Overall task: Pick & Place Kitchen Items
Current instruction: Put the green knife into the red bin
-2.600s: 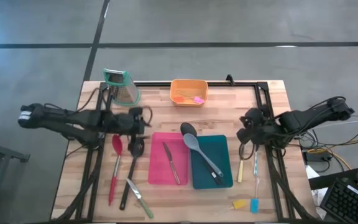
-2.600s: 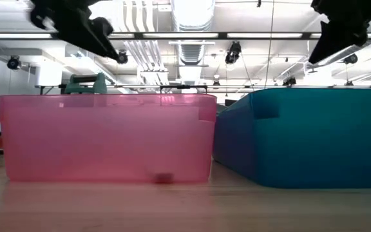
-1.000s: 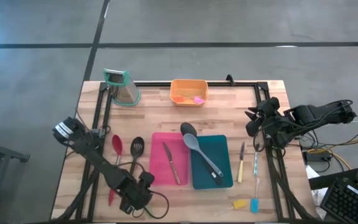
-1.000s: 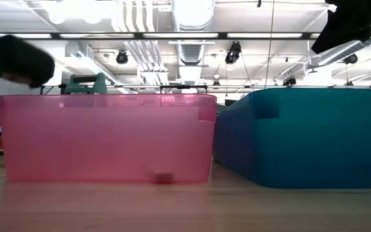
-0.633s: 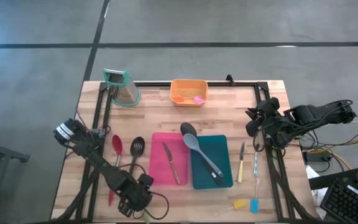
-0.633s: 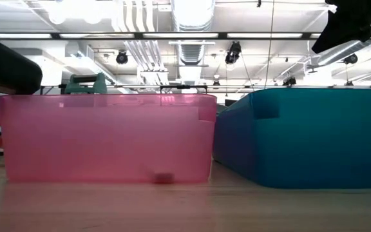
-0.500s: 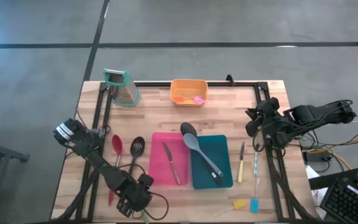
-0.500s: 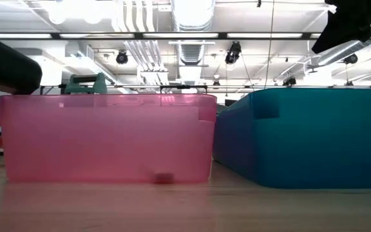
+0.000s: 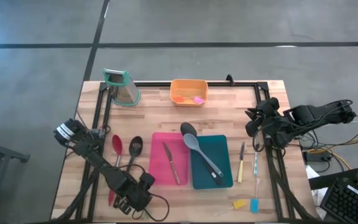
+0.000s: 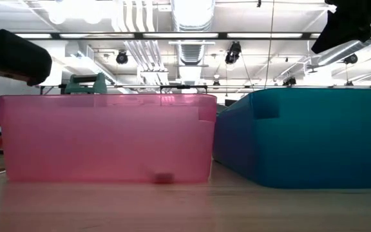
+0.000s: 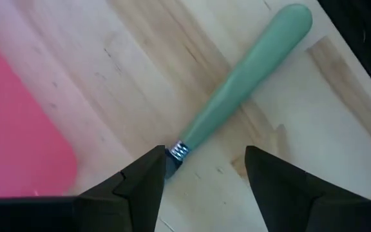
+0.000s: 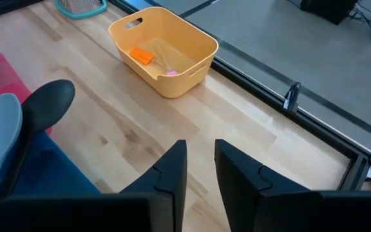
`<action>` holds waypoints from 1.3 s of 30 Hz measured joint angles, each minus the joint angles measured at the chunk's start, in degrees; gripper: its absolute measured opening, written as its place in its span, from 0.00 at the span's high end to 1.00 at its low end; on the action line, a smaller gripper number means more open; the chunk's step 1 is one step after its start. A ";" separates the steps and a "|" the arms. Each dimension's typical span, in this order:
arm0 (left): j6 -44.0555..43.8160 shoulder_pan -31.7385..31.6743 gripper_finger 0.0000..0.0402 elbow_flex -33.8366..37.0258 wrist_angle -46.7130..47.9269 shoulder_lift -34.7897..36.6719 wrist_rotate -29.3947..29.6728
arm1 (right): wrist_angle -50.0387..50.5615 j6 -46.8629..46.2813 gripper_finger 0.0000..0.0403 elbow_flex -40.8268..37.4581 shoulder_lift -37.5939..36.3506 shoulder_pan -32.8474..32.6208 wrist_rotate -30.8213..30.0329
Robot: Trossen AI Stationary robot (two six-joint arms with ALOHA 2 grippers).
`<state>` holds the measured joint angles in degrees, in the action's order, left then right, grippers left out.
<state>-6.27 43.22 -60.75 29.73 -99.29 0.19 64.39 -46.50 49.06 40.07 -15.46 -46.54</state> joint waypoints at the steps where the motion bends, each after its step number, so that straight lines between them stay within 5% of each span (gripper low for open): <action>1: 0.54 -0.15 0.46 -0.02 -0.11 0.00 0.26 | -0.01 0.00 0.80 0.00 0.00 0.00 -0.01; 22: 6.61 -2.67 0.58 -0.11 -3.67 -4.31 -4.23 | -0.23 -0.01 0.79 0.00 0.00 0.00 -0.07; 35: 6.48 -3.12 0.89 -0.09 -1.88 -4.50 -4.23 | -0.23 0.00 0.89 0.00 0.00 0.00 -0.05; 39: 6.48 -3.21 0.91 -0.04 -1.85 -4.52 -4.02 | -0.23 0.00 0.88 0.00 0.00 0.00 -0.06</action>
<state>0.21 40.01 -60.79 27.88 -103.81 -3.83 64.16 -46.50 49.06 40.07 -15.46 -46.60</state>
